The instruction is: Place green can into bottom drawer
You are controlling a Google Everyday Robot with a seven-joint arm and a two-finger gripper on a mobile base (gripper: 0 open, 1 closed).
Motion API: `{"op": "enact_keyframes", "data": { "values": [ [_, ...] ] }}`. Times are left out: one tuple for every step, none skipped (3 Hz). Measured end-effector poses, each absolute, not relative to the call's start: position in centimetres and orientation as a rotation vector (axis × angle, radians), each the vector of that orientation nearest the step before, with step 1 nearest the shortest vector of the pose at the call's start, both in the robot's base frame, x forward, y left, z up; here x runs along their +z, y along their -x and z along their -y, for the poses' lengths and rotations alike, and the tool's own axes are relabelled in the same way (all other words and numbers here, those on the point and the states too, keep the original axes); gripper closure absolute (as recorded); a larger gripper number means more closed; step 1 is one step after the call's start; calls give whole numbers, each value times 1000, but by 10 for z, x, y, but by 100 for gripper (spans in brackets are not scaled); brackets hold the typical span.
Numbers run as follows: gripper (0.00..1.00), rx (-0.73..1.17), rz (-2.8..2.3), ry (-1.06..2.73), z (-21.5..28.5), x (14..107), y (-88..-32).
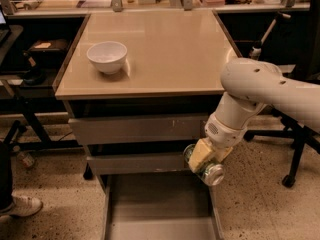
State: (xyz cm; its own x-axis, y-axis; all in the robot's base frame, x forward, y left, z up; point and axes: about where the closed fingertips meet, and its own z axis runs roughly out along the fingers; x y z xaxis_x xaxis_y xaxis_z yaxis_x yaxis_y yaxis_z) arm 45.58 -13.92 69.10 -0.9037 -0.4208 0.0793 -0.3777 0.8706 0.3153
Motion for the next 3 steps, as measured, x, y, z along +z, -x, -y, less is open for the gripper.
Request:
{"op": "enact_keyframes", "data": {
  "values": [
    [100,-444,2897,-622,139,691,-456],
    [100,-553,2904,-551,131,660,-457],
    [100,-694,2909,-415,125,606,-461]
  ]
}}
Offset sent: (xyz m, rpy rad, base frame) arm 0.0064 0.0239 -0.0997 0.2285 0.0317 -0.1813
